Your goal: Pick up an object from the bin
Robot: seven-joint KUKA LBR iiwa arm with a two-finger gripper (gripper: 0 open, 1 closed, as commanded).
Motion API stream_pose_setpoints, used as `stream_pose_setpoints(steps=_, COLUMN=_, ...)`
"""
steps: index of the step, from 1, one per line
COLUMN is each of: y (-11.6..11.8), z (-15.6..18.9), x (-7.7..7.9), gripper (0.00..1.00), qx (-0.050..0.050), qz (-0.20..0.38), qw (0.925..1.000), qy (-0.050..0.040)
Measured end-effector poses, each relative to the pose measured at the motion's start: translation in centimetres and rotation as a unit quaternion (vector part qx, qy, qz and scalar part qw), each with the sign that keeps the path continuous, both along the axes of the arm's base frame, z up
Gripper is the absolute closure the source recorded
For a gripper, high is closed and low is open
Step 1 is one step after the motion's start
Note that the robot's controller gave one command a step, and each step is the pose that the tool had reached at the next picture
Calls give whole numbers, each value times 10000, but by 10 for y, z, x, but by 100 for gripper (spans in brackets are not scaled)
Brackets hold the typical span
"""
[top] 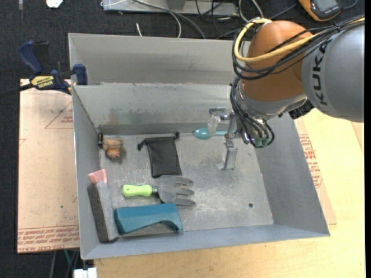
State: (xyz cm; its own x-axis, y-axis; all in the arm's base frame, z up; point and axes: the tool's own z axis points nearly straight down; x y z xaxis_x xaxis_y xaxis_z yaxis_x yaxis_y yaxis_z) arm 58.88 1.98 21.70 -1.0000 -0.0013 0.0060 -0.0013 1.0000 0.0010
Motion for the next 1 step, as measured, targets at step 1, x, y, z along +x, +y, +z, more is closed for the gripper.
stream_pose_setpoints(steps=1, y=0, z=5, x=1, gripper=0, qx=1, qz=-3, qw=10000, qy=-37)
